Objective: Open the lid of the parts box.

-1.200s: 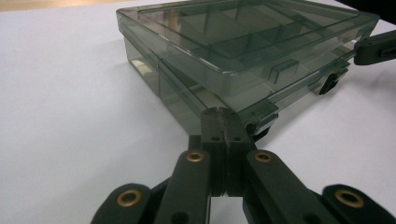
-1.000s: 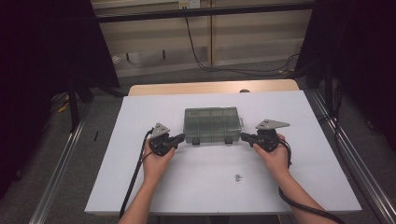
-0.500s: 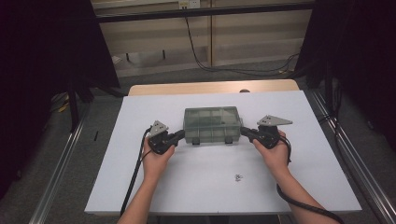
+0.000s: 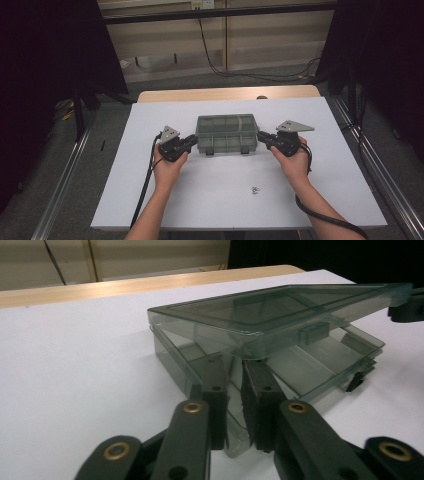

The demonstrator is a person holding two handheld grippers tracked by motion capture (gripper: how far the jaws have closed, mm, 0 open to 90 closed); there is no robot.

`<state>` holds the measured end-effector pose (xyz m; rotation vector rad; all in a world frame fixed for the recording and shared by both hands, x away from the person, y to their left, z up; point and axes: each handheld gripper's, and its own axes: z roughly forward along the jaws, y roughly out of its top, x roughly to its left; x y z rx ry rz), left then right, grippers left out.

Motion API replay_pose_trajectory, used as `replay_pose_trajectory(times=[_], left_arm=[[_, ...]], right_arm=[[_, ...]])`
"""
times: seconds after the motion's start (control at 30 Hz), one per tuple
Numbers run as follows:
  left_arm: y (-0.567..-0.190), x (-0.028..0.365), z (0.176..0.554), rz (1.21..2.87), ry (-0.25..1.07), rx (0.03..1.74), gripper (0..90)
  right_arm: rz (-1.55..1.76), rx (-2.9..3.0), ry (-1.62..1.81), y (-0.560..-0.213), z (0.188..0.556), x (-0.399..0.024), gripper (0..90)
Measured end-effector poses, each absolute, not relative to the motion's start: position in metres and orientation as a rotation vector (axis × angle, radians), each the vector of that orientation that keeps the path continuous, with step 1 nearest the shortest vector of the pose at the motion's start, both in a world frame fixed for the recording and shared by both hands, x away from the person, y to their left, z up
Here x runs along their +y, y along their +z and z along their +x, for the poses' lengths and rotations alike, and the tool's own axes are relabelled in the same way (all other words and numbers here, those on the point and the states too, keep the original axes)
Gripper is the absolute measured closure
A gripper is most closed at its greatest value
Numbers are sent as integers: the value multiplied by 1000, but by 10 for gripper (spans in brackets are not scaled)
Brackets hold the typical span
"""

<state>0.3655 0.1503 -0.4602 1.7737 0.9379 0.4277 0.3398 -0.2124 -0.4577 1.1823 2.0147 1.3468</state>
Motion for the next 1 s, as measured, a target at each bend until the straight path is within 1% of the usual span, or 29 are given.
replay_pose_trajectory(times=[0.27,0.43,0.6,1.0], left_arm=[[-453,148,370,1742,429,941,795],[-446,147,375,1741,454,937,789],[-442,148,380,1741,447,927,790],[-433,145,390,1741,448,915,795]], right_arm=[[1137,2007,1348,-450,343,-211,816],[1129,2006,1347,-444,347,-211,816],[1131,1999,1349,-439,350,-212,817],[1128,1996,1353,-434,355,-212,817]])
